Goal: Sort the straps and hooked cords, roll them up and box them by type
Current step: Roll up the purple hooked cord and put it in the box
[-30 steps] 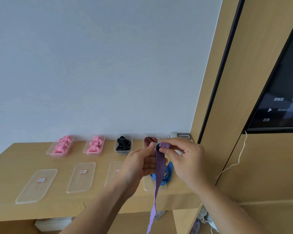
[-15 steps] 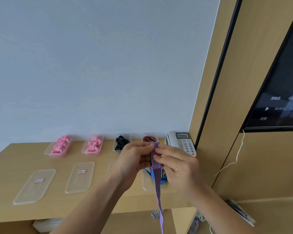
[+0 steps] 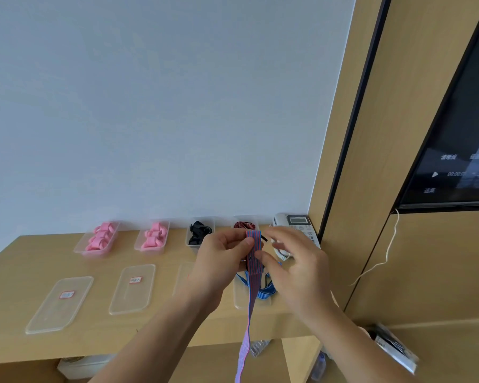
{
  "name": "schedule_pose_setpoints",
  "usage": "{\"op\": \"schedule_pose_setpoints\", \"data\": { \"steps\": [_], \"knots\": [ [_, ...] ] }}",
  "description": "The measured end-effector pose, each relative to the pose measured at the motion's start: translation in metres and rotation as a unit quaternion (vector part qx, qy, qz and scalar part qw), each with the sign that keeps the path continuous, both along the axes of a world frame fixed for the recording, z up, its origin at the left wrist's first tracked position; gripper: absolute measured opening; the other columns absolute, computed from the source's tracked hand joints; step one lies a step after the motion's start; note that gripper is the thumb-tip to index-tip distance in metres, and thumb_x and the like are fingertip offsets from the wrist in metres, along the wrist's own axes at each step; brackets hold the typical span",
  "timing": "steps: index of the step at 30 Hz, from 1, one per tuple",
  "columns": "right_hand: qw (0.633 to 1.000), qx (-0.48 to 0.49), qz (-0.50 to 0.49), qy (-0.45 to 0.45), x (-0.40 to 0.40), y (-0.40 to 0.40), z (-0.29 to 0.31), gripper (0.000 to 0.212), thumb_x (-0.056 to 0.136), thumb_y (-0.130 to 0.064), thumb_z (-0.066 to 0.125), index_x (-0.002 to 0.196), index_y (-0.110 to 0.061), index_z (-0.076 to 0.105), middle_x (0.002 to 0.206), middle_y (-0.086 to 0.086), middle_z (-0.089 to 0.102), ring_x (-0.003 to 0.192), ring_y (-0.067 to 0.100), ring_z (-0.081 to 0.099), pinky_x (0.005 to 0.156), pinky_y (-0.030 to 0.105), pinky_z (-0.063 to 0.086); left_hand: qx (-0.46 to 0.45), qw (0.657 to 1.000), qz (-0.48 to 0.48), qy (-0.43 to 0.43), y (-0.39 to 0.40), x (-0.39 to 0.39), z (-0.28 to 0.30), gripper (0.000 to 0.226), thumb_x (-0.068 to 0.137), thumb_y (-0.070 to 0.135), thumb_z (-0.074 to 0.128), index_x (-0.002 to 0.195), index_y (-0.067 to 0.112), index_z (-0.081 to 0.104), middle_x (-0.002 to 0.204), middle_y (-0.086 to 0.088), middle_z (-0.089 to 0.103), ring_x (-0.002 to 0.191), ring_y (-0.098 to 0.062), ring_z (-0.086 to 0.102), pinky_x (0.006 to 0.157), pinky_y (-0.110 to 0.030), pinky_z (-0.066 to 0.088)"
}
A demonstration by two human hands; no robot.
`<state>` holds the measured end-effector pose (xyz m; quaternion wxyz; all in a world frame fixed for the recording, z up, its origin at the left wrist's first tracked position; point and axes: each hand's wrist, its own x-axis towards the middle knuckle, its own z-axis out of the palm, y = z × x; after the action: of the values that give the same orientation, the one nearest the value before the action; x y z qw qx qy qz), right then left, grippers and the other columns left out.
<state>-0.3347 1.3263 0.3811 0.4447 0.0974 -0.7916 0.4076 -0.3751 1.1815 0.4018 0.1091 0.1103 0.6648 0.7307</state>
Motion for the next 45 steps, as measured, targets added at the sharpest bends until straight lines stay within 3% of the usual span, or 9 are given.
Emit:
{"op": "schedule_pose_setpoints", "data": {
  "steps": [3, 6, 9, 16, 24, 32, 39, 43, 45],
  "knots": [
    [0.972, -0.122, 0.058, -0.190, 0.002, 0.000, 0.010, 0.044, 0.078, -0.009, 0.084, 0.097, -0.045, 0.068, 0.090, -0.025, 0.070, 0.085, 0.006, 0.068, 0.074, 0.017, 0.055, -0.003, 1.000, 0.005, 0.010, -0.002, 0.000, 0.001, 0.019, 0.101, 0.004, 0.058, 0.109, 0.003, 0.076, 0.099, -0.022, 0.076, 0.086, -0.031, 0.075, 0.079, -0.037, 0.063],
    [0.933, -0.163, 0.140, -0.288, 0.000, 0.005, 0.014, 0.028, 0.088, -0.005, 0.073, 0.098, -0.031, 0.076, 0.087, -0.005, 0.077, 0.084, 0.015, 0.072, 0.079, 0.030, 0.059, 0.002, 1.000, -0.010, 0.015, -0.003, 0.004, 0.002, 0.019, 0.100, 0.003, 0.059, 0.112, 0.002, 0.074, 0.099, -0.019, 0.078, 0.092, -0.036, 0.076, 0.080, -0.036, 0.063],
    [0.915, -0.199, 0.180, -0.300, -0.001, 0.008, 0.019, 0.021, 0.090, -0.001, 0.069, 0.098, -0.019, 0.076, 0.086, 0.005, 0.077, 0.079, 0.016, 0.073, 0.071, 0.026, 0.056, 0.018, 0.999, -0.022, 0.015, -0.002, 0.009, 0.003, 0.019, 0.101, 0.007, 0.059, 0.112, 0.002, 0.074, 0.099, -0.021, 0.077, 0.092, -0.039, 0.075, 0.082, -0.039, 0.063],
    [0.907, -0.245, 0.200, -0.276, -0.007, 0.017, 0.025, 0.013, 0.090, 0.003, 0.068, 0.100, -0.004, 0.074, 0.084, 0.011, 0.075, 0.070, 0.011, 0.069, 0.063, 0.021, 0.052, 0.004, 0.997, -0.057, -0.055, 0.003, 0.015, 0.000, 0.045, 0.103, 0.044, 0.053, 0.108, 0.006, 0.076, 0.101, -0.013, 0.079, 0.089, -0.024, 0.072, 0.092, -0.046, 0.057],
    [0.929, -0.232, 0.173, -0.232, -0.005, 0.020, 0.020, 0.016, 0.087, 0.001, 0.072, 0.098, -0.011, 0.075, 0.089, 0.007, 0.077, 0.081, 0.018, 0.071, 0.078, 0.031, 0.057, -0.011, 0.995, -0.024, -0.093, 0.010, 0.019, 0.002, 0.048, 0.095, 0.055, 0.059, 0.079, 0.016, 0.083, 0.090, -0.014, 0.079, 0.084, -0.028, 0.075, 0.086, -0.043, 0.059],
    [0.968, -0.150, 0.131, -0.150, 0.000, 0.020, 0.018, 0.029, 0.084, 0.003, 0.074, 0.089, -0.025, 0.074, 0.087, -0.008, 0.077, 0.082, 0.012, 0.073, 0.078, 0.024, 0.056, -0.022, 0.993, -0.018, -0.113, 0.012, 0.021, 0.000, 0.069, 0.077, 0.068, 0.065, 0.096, 0.003, 0.078, 0.091, -0.017, 0.079, 0.088, -0.033, 0.077, 0.090, -0.047, 0.061],
    [0.995, -0.044, 0.065, -0.062, 0.004, 0.017, 0.010, 0.024, 0.079, -0.010, 0.075, 0.091, -0.030, 0.074, 0.086, -0.024, 0.072, 0.081, 0.004, 0.071, 0.076, 0.025, 0.058, -0.005, 0.990, -0.026, -0.140, 0.011, 0.016, -0.001, 0.071, 0.068, 0.067, 0.068, 0.098, 0.004, 0.077, 0.099, -0.020, 0.078, 0.094, -0.035, 0.076, 0.096, -0.049, 0.058],
    [0.998, 0.022, 0.048, -0.015, 0.007, 0.018, 0.008, 0.034, 0.078, -0.002, 0.077, 0.098, -0.029, 0.070, 0.089, -0.038, 0.065, 0.082, -0.005, 0.067, 0.076, 0.018, 0.055, 0.005, 0.988, -0.035, -0.150, 0.010, 0.014, -0.003, 0.047, 0.079, 0.055, 0.070, 0.089, 0.010, 0.081, 0.100, -0.018, 0.077, 0.087, -0.030, 0.075, 0.093, -0.047, 0.057],
    [0.997, 0.059, 0.041, 0.009, 0.008, 0.020, 0.004, 0.029, 0.077, 0.002, 0.076, 0.092, -0.024, 0.075, 0.092, -0.032, 0.068, 0.084, -0.005, 0.067, 0.077, 0.016, 0.053, 0.007, 0.987, -0.043, -0.157, 0.010, 0.011, -0.004, 0.036, 0.089, 0.045, 0.068, 0.086, 0.011, 0.082, 0.097, -0.018, 0.077, 0.085, -0.029, 0.074, 0.093, -0.046, 0.057]
  ]
}}
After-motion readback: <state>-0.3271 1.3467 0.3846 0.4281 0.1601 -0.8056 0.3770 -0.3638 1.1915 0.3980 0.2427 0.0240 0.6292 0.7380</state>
